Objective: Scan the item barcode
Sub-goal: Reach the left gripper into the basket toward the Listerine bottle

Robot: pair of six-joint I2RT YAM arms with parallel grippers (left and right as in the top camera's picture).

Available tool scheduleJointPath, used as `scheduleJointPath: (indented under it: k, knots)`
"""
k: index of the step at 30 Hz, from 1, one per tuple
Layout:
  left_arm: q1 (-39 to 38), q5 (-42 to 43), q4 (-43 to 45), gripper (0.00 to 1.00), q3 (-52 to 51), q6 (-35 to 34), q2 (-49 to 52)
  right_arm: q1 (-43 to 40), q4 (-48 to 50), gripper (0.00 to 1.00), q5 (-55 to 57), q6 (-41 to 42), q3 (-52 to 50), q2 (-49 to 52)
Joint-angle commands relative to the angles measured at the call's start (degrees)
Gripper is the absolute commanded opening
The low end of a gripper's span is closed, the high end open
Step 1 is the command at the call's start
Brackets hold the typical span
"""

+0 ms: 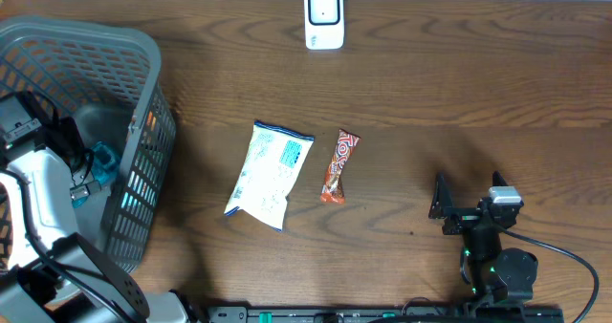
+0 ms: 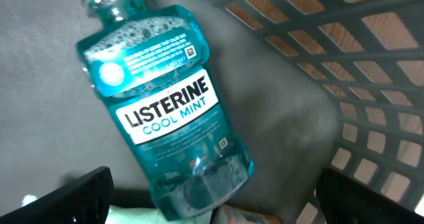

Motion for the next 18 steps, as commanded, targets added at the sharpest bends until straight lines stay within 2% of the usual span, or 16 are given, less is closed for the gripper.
scheduleJointPath:
  k: [1,18]
  knots:
    - [0.37,-1.18,1.27,0.98,1.11,-3.04,2.45,0.33,-0.26,0.99,0.04,0.07,-0.07,0.02]
    - [0.35,-1.11,3.67,0.98,1.11,-2.86,12.83,0.33,-0.26,0.99,0.04,0.07,-0.07,0.02]
